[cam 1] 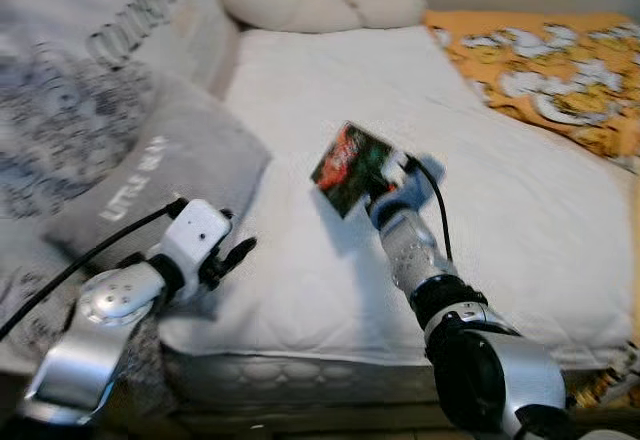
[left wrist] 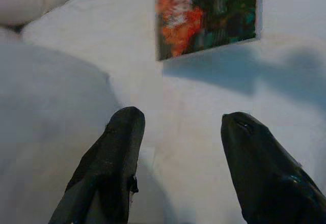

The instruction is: Clean up the room

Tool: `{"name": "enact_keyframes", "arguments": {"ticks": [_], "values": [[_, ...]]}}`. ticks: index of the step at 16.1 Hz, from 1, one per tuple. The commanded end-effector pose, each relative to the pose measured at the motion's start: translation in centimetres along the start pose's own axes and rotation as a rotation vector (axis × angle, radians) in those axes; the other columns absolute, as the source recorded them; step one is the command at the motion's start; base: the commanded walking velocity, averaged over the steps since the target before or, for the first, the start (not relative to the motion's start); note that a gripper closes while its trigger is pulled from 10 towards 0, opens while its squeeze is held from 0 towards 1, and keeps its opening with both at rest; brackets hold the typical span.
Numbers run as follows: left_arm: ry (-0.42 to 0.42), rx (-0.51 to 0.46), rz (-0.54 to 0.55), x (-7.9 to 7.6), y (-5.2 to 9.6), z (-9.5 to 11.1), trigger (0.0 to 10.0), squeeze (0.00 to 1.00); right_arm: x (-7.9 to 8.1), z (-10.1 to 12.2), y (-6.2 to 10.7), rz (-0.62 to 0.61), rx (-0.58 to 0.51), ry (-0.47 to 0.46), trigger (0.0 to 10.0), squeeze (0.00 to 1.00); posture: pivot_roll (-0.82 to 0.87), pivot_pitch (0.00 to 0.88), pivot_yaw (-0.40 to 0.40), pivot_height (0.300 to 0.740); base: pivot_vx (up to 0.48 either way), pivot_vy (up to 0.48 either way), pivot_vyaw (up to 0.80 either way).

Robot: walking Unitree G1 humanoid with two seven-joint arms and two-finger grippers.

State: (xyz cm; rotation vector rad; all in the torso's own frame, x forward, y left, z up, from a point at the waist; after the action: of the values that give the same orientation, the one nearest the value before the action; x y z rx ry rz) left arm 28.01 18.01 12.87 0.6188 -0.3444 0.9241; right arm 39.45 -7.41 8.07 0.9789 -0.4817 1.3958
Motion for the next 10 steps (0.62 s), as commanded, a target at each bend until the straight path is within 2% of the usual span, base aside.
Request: {"name": "enact_keyframes", "arguments": {"ticks": [1,2,3,4,5,6,8,10], "values": [[-0.011,0.006,-0.005,0.1,0.5,0.2,10.0,0.00,-0.3,-2.2,0.4,-0.066,0.033,-0.044,10.0,0.00,0.19,0.032,0.004,0.740,0.000,0.000,0.00],[-0.014,0.015,-0.012,0.0,0.7,0.1,10.0,0.00,-2.1,-3.5,0.9,-0.182,0.067,-0.015,10.0,0.00,0.20,0.042,0.003,0.740,0.000,0.000,0.00],[-0.018,0.021,-0.024,-0.3,1.0,0.2,10.0,0.00,-3.9,-4.7,1.6,-0.291,0.082,-0.035,10.0,0.00,0.21,0.049,0.002,0.740,0.000,0.000,0.00],[-0.019,0.023,-0.031,-0.5,1.1,0.3,10.0,0.00,-4.9,-5.6,2.1,-0.347,0.104,-0.065,10.0,0.18,0.22,0.056,0.001,0.740,0.000,0.000,0.00],[-0.022,0.027,-0.035,-0.6,1.2,0.3,10.0,0.00,-5.5,-6.5,2.5,-0.376,0.128,-0.110,10.0,1.00,0.22,0.063,-0.003,0.740,0.000,0.000,0.00],[-0.025,0.033,-0.037,-0.6,1.4,0.3,10.0,0.00,-6.0,-7.0,2.8,-0.392,0.146,-0.146,10.0,1.00,0.23,0.065,-0.008,0.740,0.000,0.000,0.00],[-0.021,0.036,-0.035,-0.7,1.5,0.3,10.0,0.00,-5.9,-7.2,2.9,-0.388,0.148,-0.166,10.0,1.00,0.23,0.065,-0.009,0.740,0.000,0.000,0.00],[-0.013,0.042,-0.039,-1.1,1.5,0.2,10.0,0.00,-5.2,-7.9,2.8,-0.356,0.193,-0.115,10.0,1.00,0.22,0.052,-0.010,0.740,0.000,0.000,0.00]]}}
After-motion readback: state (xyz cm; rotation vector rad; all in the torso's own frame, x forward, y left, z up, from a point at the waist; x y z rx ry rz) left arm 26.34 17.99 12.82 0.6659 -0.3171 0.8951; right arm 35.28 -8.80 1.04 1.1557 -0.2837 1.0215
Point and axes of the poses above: a point about 5 cm out from each wrist's last joint towards the gripper, its own y axis pointing back from the gripper into the wrist, its own z axis along the axis of the wrist's last joint, x = y × z, the point moved 3 cm from there along -y, pointing out of the wrist towards the gripper, and after that the axes turned 11 degrees about -y, right-handed, at the moved point
